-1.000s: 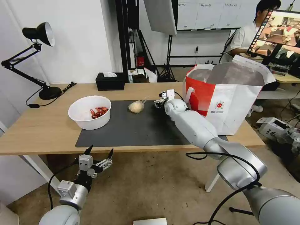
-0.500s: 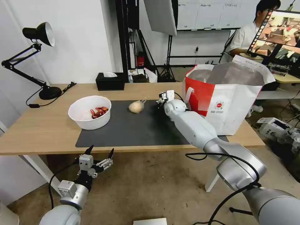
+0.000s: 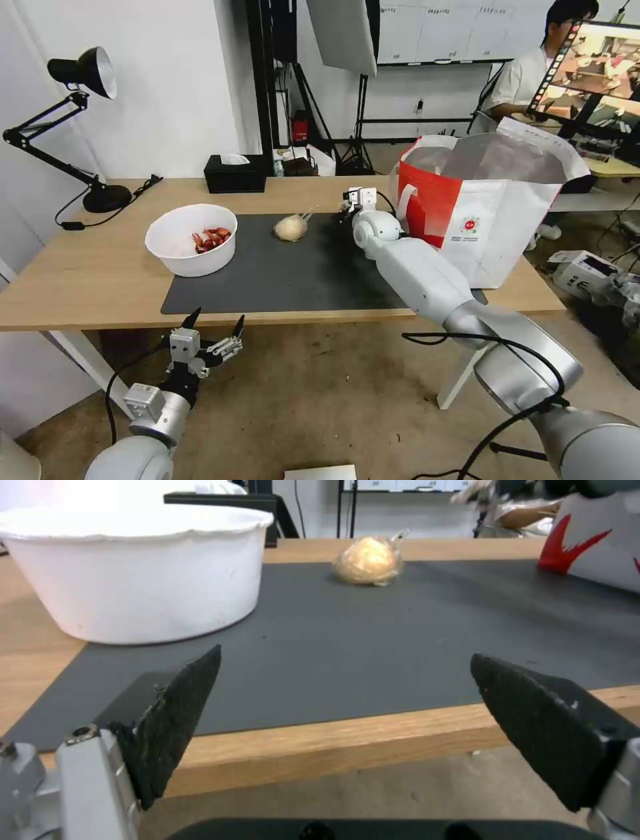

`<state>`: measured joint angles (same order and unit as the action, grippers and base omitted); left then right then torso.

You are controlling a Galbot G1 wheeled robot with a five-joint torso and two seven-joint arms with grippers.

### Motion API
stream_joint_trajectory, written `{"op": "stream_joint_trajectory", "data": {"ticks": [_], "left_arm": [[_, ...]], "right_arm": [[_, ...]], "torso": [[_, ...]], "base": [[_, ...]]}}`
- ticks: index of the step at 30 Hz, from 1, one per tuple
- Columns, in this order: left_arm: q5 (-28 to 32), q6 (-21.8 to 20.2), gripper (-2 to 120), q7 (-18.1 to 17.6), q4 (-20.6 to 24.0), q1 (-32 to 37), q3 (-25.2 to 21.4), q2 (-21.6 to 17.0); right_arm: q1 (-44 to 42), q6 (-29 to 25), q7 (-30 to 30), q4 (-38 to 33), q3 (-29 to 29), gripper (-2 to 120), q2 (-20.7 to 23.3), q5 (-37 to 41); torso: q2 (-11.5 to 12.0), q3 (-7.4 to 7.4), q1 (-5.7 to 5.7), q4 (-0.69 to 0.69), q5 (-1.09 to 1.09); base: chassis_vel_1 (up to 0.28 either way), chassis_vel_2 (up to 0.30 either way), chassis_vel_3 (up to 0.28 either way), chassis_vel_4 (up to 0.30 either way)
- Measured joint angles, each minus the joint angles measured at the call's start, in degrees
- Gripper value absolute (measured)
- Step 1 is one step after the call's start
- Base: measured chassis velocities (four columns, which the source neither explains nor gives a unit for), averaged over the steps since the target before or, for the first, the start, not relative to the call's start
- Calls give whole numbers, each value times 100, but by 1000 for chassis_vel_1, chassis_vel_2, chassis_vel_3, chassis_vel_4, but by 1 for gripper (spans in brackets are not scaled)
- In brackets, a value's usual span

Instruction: Pick up the trash from the table and place it into the takeout bag.

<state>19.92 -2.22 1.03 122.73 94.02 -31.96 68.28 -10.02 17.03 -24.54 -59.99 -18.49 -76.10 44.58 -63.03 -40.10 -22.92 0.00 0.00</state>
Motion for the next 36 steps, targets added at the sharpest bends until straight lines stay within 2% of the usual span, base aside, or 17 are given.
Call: {"op": "stream_joint_trajectory", "data": {"ticks": [4,5,8,10,14,16,18,21,25,28,33,36], "left_arm": [[-2,0,100,-6,44,21,-6,4],[-2,0,100,-6,44,21,-6,4],[-2,0,100,-12,73,27,-29,3],[-2,0,100,-12,75,32,-32,4],[-7,7,100,-13,85,67,-55,14],[-5,21,100,-13,125,95,-103,9],[-3,21,100,-14,129,96,-112,7],[4,24,100,-15,143,103,-125,25],[-18,26,100,-16,143,121,-99,58],[-50,27,100,-15,151,151,-78,76],[-63,27,100,-15,189,196,-89,73],[-75,28,100,-16,248,259,-116,71]], "right_arm": [[-494,-380,-925,-1367,-238,0,486,-68],[-494,-380,-925,-1367,-238,0,486,-68],[-938,-643,-1365,-2165,-309,0,718,-164],[-1038,-682,-1410,-2304,-310,0,762,-199],[-1479,-923,-1324,-2712,-270,0,917,-524],[-1930,-1318,-1066,-2960,-103,0,1030,-1009],[-2044,-1433,-1017,-3013,-65,0,1057,-1116],[-2675,-1928,-821,-3369,205,0,1160,-1659],[-2952,-2057,-751,-3643,366,0,1224,-1815],[-3241,-2139,-602,-4097,590,0,1435,-1924],[-3303,-2150,-521,-4406,748,0,1603,-1888],[-3100,-2118,-515,-4779,995,0,1859,-1666]], "torso": [[0,0,0,-1,0],[0,0,0,-1,0],[0,0,0,0,0],[0,0,0,0,0],[0,0,0,0,0],[0,0,0,0,0],[0,0,0,-1,1],[0,0,0,-1,1],[0,0,1,-1,0],[0,0,1,-1,0],[0,0,0,-1,1],[0,0,1,-1,0]], "base": [[0,0,0,0],[0,0,0,0],[0,0,0,0],[0,0,0,0],[0,0,0,0],[0,0,0,0],[0,0,0,0],[0,0,0,0],[0,0,0,0],[0,0,0,0],[0,0,0,0],[0,0,0,0]]}}
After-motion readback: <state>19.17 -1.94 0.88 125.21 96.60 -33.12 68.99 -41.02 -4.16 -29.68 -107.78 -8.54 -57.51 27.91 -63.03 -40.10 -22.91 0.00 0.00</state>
